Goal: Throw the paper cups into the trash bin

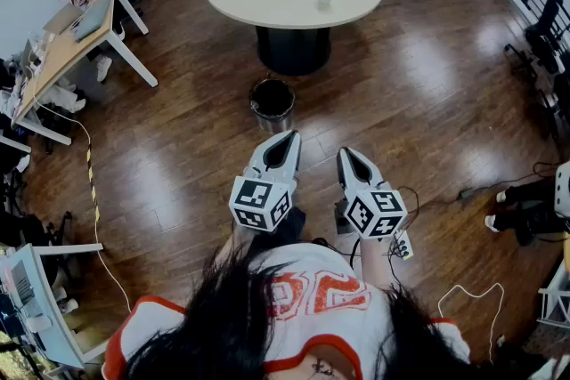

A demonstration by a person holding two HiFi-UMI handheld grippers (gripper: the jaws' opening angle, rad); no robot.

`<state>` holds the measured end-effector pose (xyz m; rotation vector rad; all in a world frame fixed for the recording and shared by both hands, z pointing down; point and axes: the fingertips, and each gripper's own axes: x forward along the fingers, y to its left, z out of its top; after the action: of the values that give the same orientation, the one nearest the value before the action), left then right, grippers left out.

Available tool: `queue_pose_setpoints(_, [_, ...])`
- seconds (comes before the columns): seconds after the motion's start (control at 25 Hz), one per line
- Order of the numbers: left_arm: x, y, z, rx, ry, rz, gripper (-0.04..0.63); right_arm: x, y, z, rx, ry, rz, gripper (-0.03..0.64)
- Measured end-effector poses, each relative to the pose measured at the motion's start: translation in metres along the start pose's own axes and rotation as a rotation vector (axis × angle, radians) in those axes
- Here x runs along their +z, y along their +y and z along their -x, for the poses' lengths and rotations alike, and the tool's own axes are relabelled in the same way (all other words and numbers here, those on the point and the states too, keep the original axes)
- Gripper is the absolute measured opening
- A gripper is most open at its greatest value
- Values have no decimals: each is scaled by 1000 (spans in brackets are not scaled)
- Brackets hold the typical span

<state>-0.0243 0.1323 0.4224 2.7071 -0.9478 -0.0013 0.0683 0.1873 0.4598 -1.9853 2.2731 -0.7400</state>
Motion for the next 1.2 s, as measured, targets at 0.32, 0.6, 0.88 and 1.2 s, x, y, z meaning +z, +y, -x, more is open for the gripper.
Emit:
queue_pose_setpoints(0.32, [22,35,-48,-43,10,-7,0,32,-15,-63,-26,-9,0,2])
queue_pose_setpoints(0.6, [25,50,-75,-64,22,10,0,48,-27,-93,-54,6,31,2])
queue_pose_setpoints(0.88, [20,70,-101,-6,40,52,0,70,-64,-124,-50,24,46,2])
queue_pose_setpoints(1.2, [25,108,-155,81,27,60,0,109,-105,-186,-14,20,77,2])
